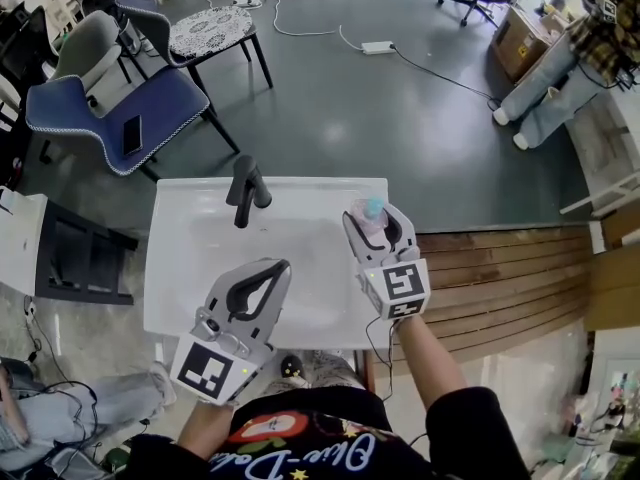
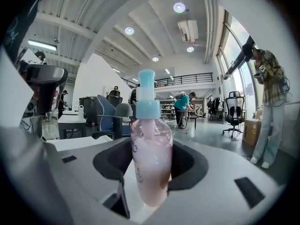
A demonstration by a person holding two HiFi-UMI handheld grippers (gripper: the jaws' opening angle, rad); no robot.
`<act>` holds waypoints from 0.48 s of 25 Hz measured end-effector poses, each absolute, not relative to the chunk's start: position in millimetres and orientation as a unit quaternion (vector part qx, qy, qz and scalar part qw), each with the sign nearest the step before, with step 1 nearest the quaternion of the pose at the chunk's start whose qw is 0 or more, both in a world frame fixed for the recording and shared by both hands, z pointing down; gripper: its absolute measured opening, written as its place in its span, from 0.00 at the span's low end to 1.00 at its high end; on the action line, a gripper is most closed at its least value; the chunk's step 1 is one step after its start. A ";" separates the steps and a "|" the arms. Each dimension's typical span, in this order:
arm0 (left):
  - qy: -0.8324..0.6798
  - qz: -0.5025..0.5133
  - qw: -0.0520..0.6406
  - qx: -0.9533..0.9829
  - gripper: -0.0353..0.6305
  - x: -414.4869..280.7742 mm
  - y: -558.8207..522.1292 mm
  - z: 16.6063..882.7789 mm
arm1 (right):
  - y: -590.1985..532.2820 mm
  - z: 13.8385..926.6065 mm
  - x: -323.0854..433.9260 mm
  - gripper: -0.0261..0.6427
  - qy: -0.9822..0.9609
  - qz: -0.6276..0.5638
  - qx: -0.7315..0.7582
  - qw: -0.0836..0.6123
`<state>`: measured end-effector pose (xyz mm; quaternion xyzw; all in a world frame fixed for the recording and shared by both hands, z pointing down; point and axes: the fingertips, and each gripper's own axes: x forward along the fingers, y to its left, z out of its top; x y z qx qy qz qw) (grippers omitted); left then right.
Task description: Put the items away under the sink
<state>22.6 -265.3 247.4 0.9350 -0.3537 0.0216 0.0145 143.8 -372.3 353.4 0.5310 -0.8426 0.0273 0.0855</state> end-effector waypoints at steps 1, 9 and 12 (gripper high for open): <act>-0.353 0.020 0.013 0.935 0.06 22.1 -263.8 246.4 | -370.2 352.1 143.8 0.37 -0.843 0.030 0.531 0.083; -0.348 0.012 0.011 0.937 0.06 14.6 -248.7 238.4 | -352.8 334.8 139.5 0.37 -0.841 0.037 0.535 0.070; -0.348 0.012 0.009 0.937 0.06 11.0 -243.1 237.6 | -346.5 329.5 135.5 0.37 -0.842 0.030 0.534 0.072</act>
